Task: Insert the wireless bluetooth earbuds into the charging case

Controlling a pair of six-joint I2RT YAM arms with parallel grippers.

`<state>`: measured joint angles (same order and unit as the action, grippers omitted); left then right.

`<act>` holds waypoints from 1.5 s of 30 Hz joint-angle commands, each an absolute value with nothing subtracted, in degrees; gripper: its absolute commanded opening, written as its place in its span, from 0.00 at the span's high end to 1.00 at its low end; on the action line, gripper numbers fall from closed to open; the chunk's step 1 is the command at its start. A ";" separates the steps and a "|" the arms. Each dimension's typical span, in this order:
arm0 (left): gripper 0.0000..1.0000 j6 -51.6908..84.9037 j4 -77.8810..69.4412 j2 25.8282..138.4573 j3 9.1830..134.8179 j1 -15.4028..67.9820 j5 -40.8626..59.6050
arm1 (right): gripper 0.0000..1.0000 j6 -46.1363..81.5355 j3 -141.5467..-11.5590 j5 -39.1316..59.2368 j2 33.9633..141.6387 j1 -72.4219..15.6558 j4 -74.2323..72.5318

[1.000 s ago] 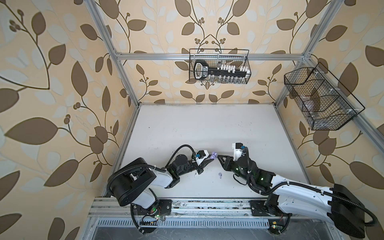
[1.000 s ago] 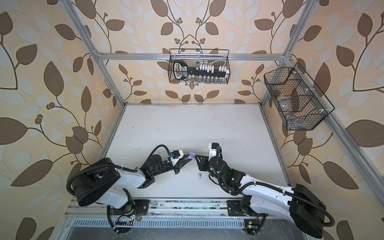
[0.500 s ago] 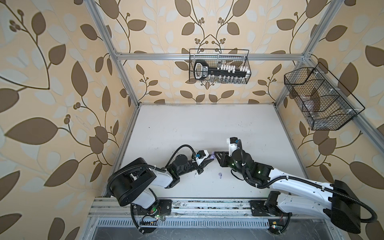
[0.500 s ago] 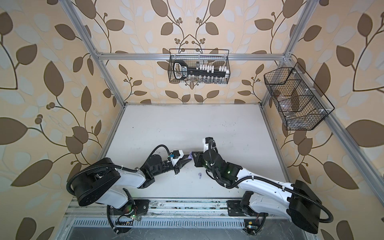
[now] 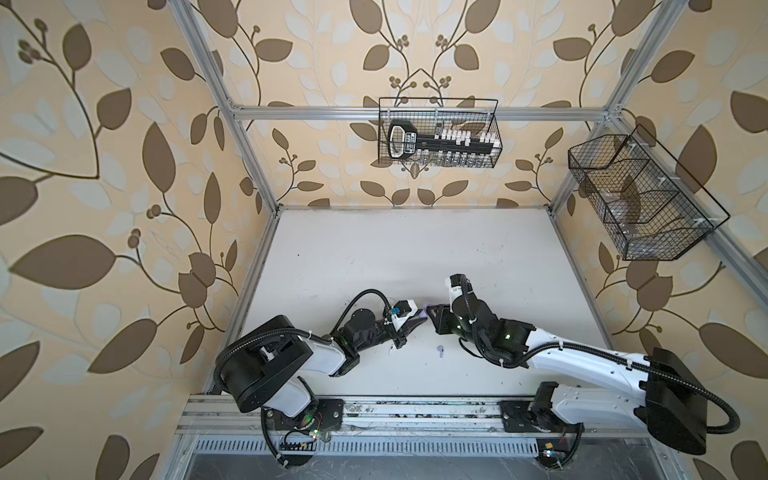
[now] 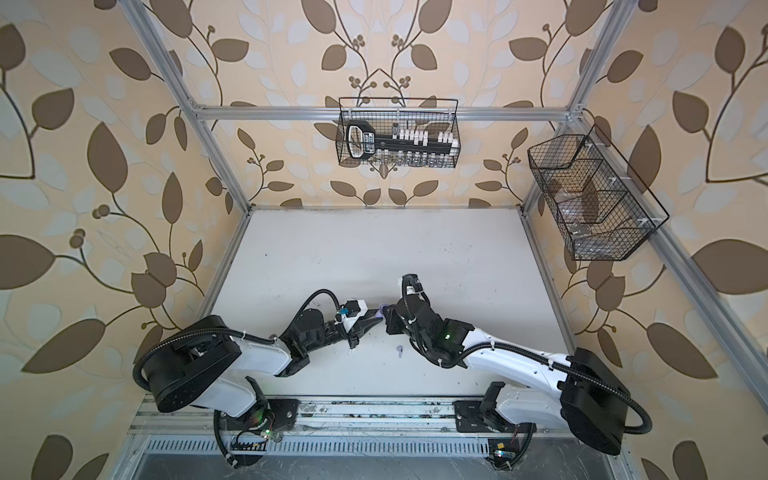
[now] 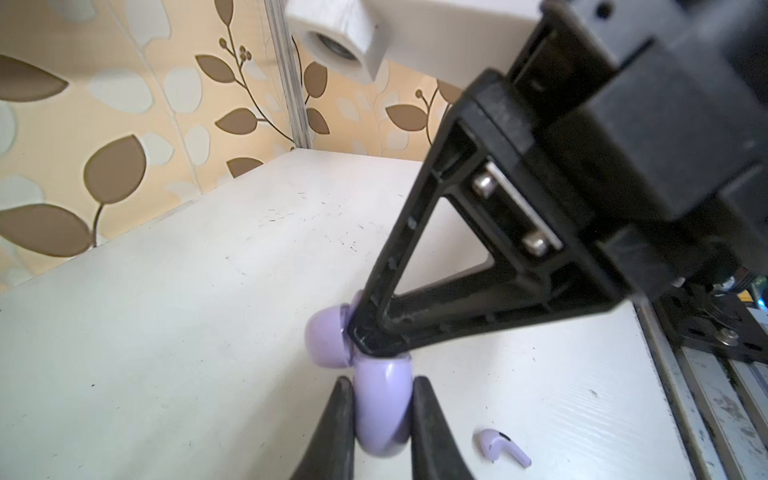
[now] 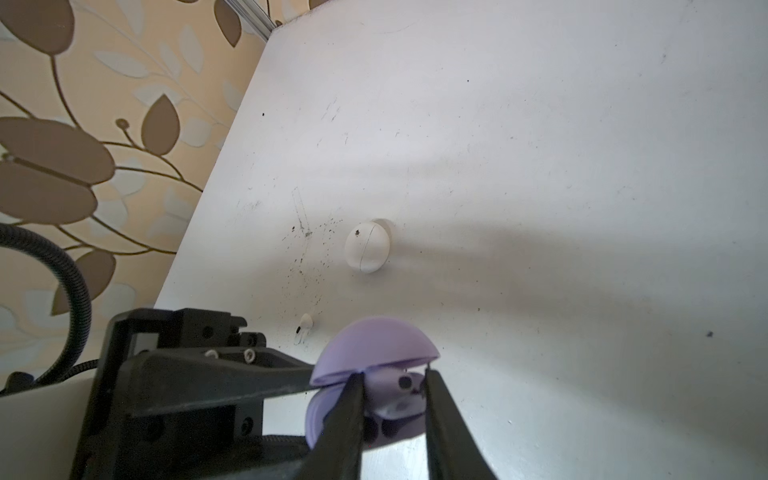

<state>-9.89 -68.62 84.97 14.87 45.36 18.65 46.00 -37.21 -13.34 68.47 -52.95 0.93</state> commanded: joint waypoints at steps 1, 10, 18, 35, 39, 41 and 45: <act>1.00 -9.69 -73.17 84.99 15.91 45.88 20.54 | 0.75 43.98 -39.26 -11.39 69.90 -52.52 2.18; 1.00 -9.58 -73.30 84.86 15.88 45.88 21.53 | 0.82 42.27 -39.90 -8.71 71.19 -50.91 1.67; 1.00 -9.58 -73.65 84.90 15.73 45.88 21.54 | 0.92 42.18 -39.31 -8.04 70.77 -50.28 1.30; 1.00 -8.49 -78.73 86.96 14.98 45.88 21.01 | 0.92 50.33 -29.23 -1.79 60.88 -44.13 -7.63; 1.00 -8.18 -79.87 87.54 14.94 45.88 21.77 | 0.92 50.48 -29.00 -0.88 61.50 -43.80 -8.76; 1.00 -8.09 -79.81 87.71 14.94 45.88 21.69 | 0.92 50.09 -29.24 -0.85 61.59 -43.66 -8.32; 1.00 -9.26 -79.76 87.50 14.48 45.88 18.32 | 0.79 47.58 -31.89 -5.06 61.60 -42.95 0.55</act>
